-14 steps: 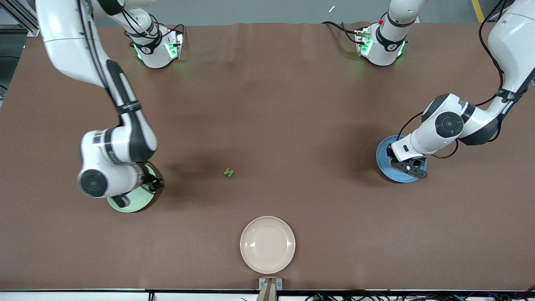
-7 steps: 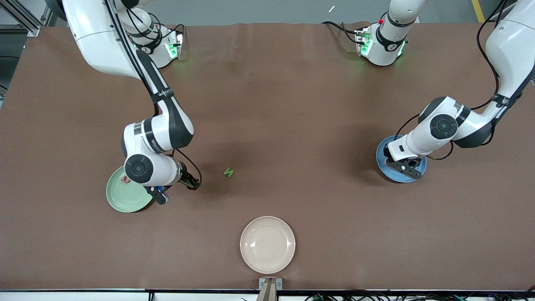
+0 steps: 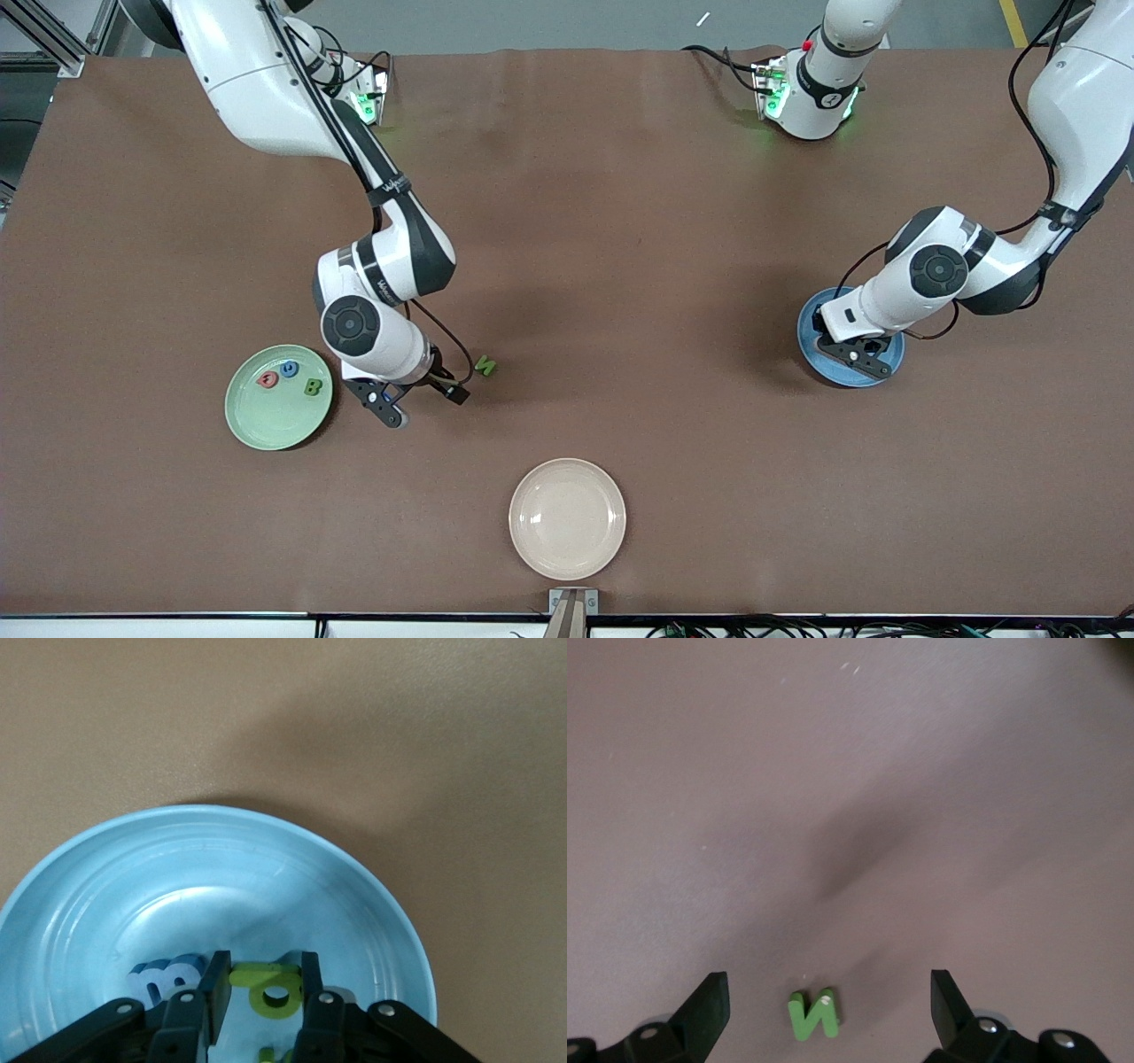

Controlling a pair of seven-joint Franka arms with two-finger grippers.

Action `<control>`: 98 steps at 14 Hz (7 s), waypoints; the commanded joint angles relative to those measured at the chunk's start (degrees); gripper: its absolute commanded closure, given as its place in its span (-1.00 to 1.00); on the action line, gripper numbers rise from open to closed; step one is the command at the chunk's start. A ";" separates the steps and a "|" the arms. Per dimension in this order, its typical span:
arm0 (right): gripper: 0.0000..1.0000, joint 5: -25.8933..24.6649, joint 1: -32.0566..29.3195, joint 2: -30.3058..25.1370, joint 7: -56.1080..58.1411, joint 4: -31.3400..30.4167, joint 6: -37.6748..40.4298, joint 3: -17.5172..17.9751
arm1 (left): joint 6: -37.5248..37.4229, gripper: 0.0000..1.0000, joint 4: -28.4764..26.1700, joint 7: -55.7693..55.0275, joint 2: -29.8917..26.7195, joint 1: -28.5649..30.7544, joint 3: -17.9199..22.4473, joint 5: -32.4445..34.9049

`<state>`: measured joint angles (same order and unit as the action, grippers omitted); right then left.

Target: Sort upper and lower case letters into plates

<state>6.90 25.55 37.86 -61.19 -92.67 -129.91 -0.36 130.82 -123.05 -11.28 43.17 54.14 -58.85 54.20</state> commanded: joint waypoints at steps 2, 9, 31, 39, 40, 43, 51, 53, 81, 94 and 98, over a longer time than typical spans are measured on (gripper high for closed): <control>-1.00 0.84 2.04 -0.16 1.16 -2.34 -4.38 -0.17 | 0.75 0.00 0.44 -0.15 -0.54 -0.17 0.41 0.99; -0.99 0.22 4.24 3.18 9.42 -2.34 -6.14 -0.26 | -11.59 -0.99 8.66 -1.73 -3.00 1.41 -4.33 -10.40; 0.99 0.84 4.25 4.06 -0.95 -1.72 -3.96 -0.17 | -20.25 -0.99 22.49 9.52 -20.84 -46.34 41.66 -54.97; 0.99 0.84 -9.89 -3.23 28.54 -0.40 17.48 -0.35 | -22.71 -0.99 23.73 12.33 -24.00 -61.00 59.73 -58.16; 0.99 0.75 -11.73 -3.84 32.41 -0.75 18.37 -0.43 | -22.71 -0.99 23.64 12.42 -24.09 -59.86 58.77 -57.90; 0.99 -1.09 -15.52 -5.25 41.56 -3.12 18.21 -0.70 | -23.06 -0.99 22.33 15.22 -26.98 -56.08 56.22 -57.89; 0.99 -6.02 -21.24 -4.47 55.99 -6.47 6.54 -0.70 | -28.07 -0.99 22.59 5.85 -39.20 -54.23 54.99 -57.63; 1.00 -5.93 -22.55 -2.80 59.24 -6.47 2.67 -0.61 | -29.30 -0.99 22.59 6.09 -41.83 -53.79 54.81 -57.28; -1.00 -9.70 -26.78 -18.84 65.85 -4.62 25.01 -1.05 | -34.76 -0.99 33.48 10.05 -41.94 -50.62 55.16 -56.31; -1.00 -9.36 -27.13 -27.93 66.20 7.24 45.36 -0.87 | -34.84 -1.00 33.48 10.14 -42.37 -50.45 54.90 -56.31; -1.00 -8.83 -27.40 -27.32 66.20 11.27 46.15 -0.87 | -35.11 -1.00 33.40 10.40 -42.46 -50.18 54.90 -56.31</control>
<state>-2.19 -1.40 10.21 4.70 -85.23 -85.18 -1.84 96.93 -90.62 -1.16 0.72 3.55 -3.64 -3.13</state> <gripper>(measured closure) 0.000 0.000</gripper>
